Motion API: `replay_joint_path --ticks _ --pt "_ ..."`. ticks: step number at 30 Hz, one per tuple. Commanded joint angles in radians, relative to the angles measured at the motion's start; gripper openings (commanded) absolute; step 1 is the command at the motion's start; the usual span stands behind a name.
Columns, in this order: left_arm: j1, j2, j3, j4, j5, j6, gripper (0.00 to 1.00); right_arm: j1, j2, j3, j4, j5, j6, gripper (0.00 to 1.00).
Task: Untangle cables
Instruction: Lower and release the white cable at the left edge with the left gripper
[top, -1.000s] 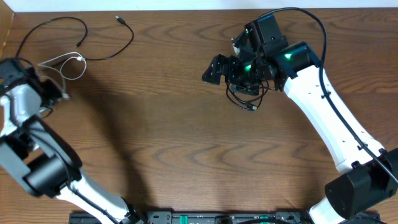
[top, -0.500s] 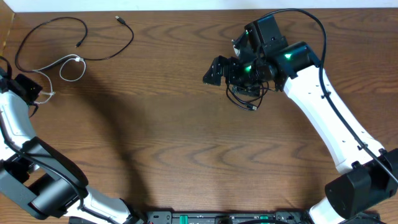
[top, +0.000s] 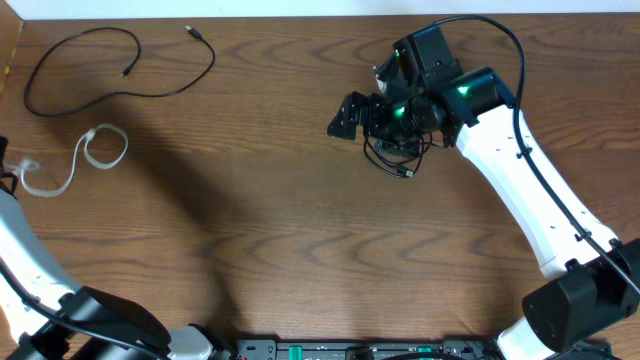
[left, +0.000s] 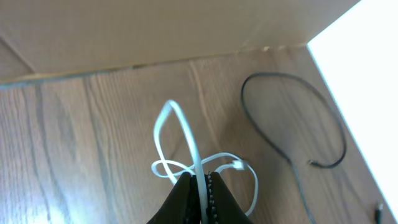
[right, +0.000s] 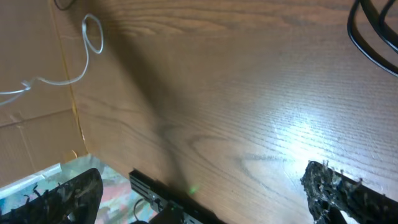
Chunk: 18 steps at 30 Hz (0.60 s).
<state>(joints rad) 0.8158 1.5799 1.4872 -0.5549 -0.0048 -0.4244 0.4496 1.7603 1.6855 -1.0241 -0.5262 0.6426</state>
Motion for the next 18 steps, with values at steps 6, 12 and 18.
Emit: replay_joint_path --ticks 6,12,18 --pt "0.001 0.065 0.003 -0.006 0.021 0.011 0.07 0.004 -0.008 0.003 -0.013 0.001 -0.013 0.99" --pt "-0.017 0.164 0.003 -0.001 0.206 0.142 0.08 0.004 -0.008 0.003 -0.013 0.000 -0.013 0.99" --pt "-0.026 0.227 0.003 0.068 0.547 0.169 0.08 0.004 -0.008 0.003 -0.013 0.001 -0.013 0.99"
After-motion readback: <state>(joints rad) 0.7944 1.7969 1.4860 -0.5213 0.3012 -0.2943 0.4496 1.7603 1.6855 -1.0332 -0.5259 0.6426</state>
